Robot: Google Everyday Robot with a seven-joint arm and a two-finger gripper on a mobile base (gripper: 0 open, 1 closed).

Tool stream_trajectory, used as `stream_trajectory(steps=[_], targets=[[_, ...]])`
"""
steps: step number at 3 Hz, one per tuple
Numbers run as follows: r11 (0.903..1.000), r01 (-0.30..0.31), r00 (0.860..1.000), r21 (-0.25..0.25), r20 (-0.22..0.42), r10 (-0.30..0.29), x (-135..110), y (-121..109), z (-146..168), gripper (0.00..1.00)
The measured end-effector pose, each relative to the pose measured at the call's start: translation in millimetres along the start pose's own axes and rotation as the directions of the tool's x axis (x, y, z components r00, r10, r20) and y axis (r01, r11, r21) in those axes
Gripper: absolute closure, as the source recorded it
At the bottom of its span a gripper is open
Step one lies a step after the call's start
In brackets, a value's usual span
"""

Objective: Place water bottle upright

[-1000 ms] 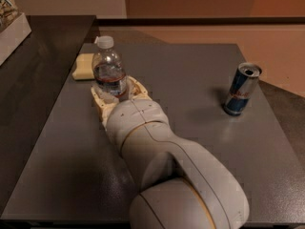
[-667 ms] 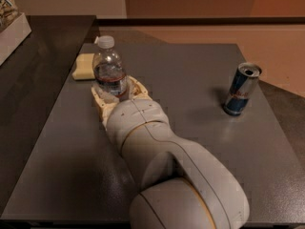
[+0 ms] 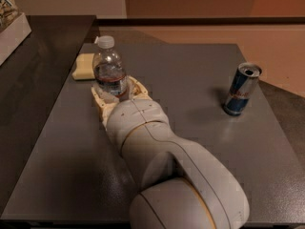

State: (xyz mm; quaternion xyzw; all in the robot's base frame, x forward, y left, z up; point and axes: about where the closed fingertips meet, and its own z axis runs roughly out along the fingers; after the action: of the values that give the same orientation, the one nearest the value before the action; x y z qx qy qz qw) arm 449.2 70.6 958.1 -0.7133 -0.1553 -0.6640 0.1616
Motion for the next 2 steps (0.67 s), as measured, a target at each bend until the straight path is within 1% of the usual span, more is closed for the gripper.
stream_trajectory(steps=[2], targets=[[1.0,0.0,1.0,0.0,0.0,0.0,0.0,0.0,0.0,1.0]])
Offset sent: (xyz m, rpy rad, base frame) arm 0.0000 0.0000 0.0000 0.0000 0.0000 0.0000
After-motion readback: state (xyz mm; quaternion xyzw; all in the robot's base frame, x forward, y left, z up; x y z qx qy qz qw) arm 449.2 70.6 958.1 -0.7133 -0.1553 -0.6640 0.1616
